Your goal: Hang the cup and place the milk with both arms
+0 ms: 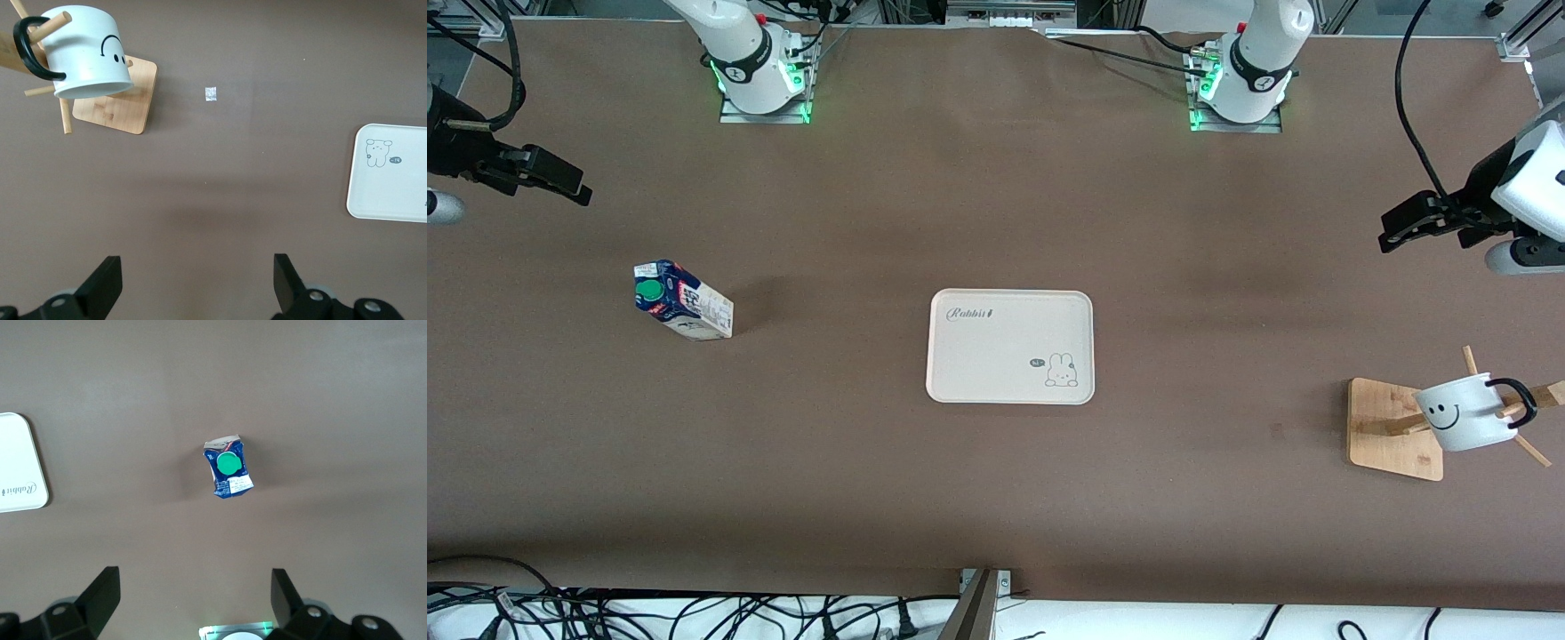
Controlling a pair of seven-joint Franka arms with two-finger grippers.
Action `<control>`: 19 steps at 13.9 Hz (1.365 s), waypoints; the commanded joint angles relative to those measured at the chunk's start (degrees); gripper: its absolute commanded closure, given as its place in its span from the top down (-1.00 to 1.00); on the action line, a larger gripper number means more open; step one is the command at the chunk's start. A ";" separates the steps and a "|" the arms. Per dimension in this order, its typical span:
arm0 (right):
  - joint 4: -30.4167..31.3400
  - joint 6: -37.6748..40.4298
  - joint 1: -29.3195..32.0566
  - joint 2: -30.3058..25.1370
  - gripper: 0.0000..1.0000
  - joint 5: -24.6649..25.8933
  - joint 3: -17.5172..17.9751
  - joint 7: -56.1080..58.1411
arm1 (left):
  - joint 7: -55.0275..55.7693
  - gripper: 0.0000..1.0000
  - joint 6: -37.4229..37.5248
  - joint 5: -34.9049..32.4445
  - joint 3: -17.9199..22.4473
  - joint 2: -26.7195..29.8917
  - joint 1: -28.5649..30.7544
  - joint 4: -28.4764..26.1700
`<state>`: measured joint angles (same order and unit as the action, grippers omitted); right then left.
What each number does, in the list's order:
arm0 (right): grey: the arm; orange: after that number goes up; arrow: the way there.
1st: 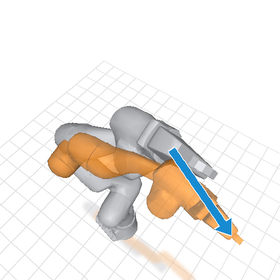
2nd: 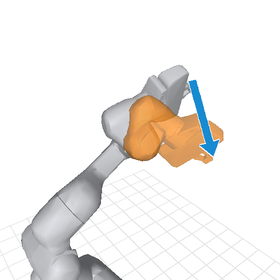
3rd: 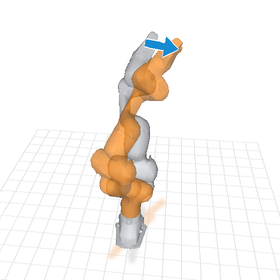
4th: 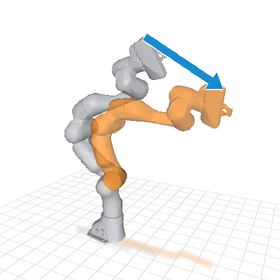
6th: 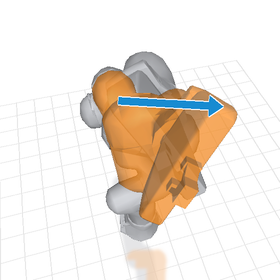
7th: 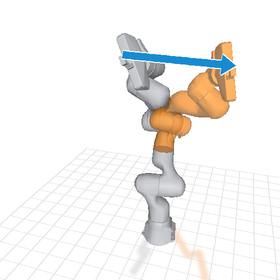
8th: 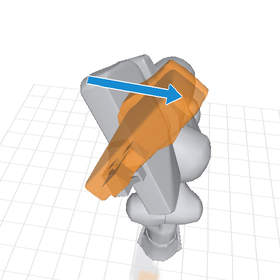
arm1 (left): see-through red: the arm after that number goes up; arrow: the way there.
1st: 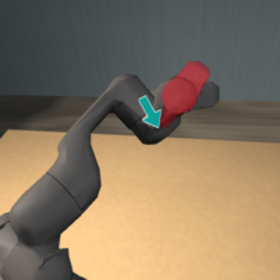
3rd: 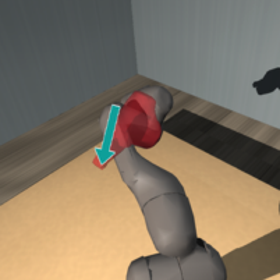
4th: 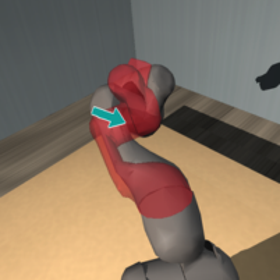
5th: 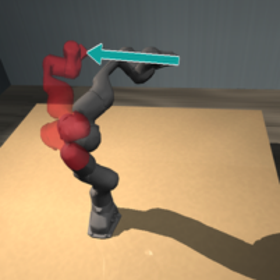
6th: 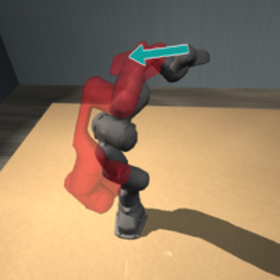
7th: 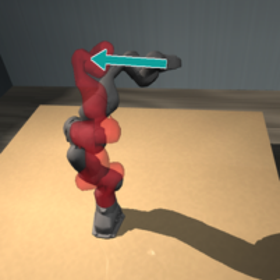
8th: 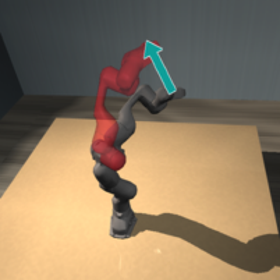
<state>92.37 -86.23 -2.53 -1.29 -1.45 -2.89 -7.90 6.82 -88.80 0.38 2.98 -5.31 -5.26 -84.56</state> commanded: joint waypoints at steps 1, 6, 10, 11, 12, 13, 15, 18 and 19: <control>-1.05 1.07 0.51 0.15 1.00 -0.40 0.60 -0.71 | -1.63 1.00 -1.37 -0.91 0.36 2.23 -0.80 -2.36; -1.05 0.98 0.51 0.15 1.00 -0.40 0.60 -0.18 | -2.43 1.00 -1.64 -1.09 0.36 2.23 -0.80 -2.10; -1.05 0.98 0.51 0.24 1.00 -0.31 0.60 0.17 | -2.43 1.00 -1.81 -1.17 1.24 2.41 -2.91 -2.01; -1.05 0.98 0.51 0.24 1.00 -0.31 0.52 0.08 | -2.43 1.00 -2.34 -1.09 1.24 2.50 -2.91 -2.01; -1.05 0.89 0.51 0.24 1.00 -0.31 0.51 0.08 | -2.43 1.00 -2.86 -1.09 1.24 2.67 -2.91 -2.18; -1.05 0.98 0.51 0.24 1.00 -0.31 0.51 0.08 | -2.43 1.00 -2.96 -0.74 1.24 2.59 -2.74 -2.36; -1.05 0.98 0.51 0.24 1.00 -0.31 0.60 0.08 | -2.34 1.00 -2.96 -0.47 1.33 2.58 -2.21 -2.45; -1.05 0.98 0.51 0.24 1.00 -0.22 0.60 0.17 | -1.90 1.00 -2.78 -0.56 1.33 2.67 -1.86 -2.54; -1.05 0.98 0.51 0.24 1.00 -0.31 0.60 0.17 | -1.90 1.00 -2.78 -0.56 1.42 2.85 -1.86 -2.54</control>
<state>92.37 -86.23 -2.53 -1.29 -1.45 -2.85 -7.90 5.22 -90.84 0.38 4.22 -4.23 -7.01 -85.35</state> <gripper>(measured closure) 0.000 0.000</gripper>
